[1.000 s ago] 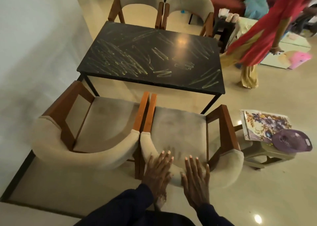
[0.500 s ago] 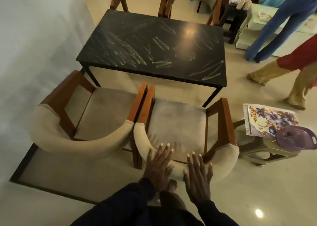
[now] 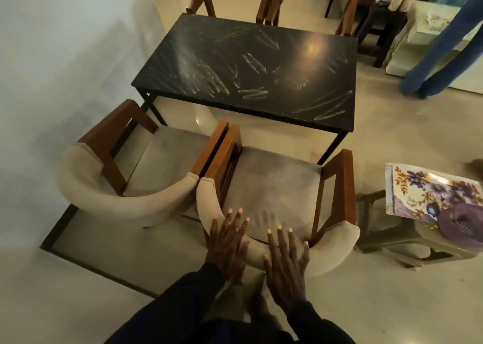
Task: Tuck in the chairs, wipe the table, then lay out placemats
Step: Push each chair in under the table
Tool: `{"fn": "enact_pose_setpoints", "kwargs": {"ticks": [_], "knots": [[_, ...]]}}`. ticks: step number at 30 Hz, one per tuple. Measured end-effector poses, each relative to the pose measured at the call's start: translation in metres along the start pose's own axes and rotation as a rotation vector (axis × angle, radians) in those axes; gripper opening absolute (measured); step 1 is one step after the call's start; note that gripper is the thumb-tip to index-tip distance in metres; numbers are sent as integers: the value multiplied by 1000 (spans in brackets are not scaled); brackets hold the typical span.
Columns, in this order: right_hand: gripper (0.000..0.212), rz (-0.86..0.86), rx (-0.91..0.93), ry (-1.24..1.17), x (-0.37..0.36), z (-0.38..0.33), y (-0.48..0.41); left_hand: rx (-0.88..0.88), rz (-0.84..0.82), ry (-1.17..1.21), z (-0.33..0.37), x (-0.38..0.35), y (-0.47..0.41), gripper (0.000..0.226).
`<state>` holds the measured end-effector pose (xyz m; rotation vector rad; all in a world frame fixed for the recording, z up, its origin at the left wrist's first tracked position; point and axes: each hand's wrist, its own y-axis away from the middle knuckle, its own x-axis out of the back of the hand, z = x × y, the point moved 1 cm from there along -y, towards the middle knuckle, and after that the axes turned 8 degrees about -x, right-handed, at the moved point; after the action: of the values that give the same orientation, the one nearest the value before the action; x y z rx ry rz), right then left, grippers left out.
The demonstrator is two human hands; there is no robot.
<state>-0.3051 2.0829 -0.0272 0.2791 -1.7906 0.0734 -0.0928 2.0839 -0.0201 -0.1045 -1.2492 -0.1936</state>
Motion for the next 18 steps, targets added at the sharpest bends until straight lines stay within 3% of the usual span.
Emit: {"fn": "enact_pose_setpoints", "kwargs": {"ticks": [18], "knots": [[72,15,-98,-15,-5,-12,-9,-59,11,59,-14,-1,-6,64]]}}
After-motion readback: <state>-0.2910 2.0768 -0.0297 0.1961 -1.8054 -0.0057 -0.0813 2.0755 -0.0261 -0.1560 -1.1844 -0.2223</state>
